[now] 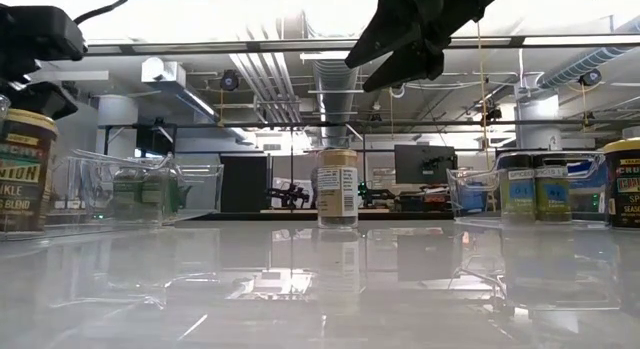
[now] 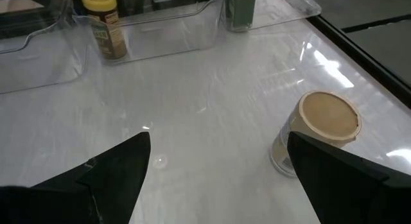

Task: Sort spices by type
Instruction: Move the left yellow spice bottle a few centimeters away from the other bottle, then put the yellow spice bottle into the middle left transparent bin

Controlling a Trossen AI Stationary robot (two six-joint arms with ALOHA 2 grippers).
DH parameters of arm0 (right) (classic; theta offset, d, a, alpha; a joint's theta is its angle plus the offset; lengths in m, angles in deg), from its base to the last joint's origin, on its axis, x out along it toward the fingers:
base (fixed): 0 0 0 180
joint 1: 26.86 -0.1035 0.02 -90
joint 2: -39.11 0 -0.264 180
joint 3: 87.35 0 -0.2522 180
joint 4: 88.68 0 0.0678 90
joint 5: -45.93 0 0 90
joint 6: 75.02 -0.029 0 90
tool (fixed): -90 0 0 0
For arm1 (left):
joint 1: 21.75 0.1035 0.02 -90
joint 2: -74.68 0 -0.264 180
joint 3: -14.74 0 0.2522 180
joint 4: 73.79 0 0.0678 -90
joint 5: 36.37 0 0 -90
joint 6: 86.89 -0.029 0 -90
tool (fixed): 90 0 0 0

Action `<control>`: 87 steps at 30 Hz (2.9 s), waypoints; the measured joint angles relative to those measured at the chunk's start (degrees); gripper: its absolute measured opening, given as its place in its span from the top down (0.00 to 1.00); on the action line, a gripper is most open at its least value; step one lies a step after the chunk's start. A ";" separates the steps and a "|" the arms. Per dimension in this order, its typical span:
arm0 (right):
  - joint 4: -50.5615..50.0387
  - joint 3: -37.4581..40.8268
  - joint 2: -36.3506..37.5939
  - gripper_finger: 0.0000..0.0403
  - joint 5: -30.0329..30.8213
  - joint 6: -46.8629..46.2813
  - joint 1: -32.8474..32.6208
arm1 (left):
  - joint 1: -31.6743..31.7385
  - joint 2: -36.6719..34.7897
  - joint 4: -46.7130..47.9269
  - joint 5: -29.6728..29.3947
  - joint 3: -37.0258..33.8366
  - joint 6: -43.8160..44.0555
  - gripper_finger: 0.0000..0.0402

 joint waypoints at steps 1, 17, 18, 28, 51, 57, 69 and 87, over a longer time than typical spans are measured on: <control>-0.01 0.00 0.00 0.11 0.00 -0.02 0.00 | -0.01 0.09 0.28 0.12 -0.06 0.00 0.38; -0.04 0.00 0.00 0.11 -0.01 0.52 0.00 | 0.01 0.04 1.18 -0.75 5.48 -2.16 0.33; -0.05 0.00 0.00 0.11 -0.01 0.69 0.00 | 0.01 0.04 1.69 -0.90 6.49 -2.45 0.33; -0.13 0.05 0.00 0.11 -0.01 1.73 0.00 | 0.60 0.43 3.30 -8.47 10.65 -2.43 0.33; -79.19 -8.58 3.60 0.11 -4.27 -28.31 11.56 | 3.88 8.40 -50.93 -37.31 7.10 -40.72 0.33; -79.91 -3.13 8.05 0.11 -7.47 -25.16 13.41 | 4.34 14.86 -65.57 -37.67 6.79 -52.11 0.33; -80.53 4.54 16.49 0.11 -16.11 -9.32 24.00 | 6.11 27.76 -72.82 -37.90 8.91 -49.73 0.33; -79.23 9.57 15.34 0.11 -23.97 6.74 33.88 | 6.20 40.08 -76.69 -38.95 14.76 -48.59 0.33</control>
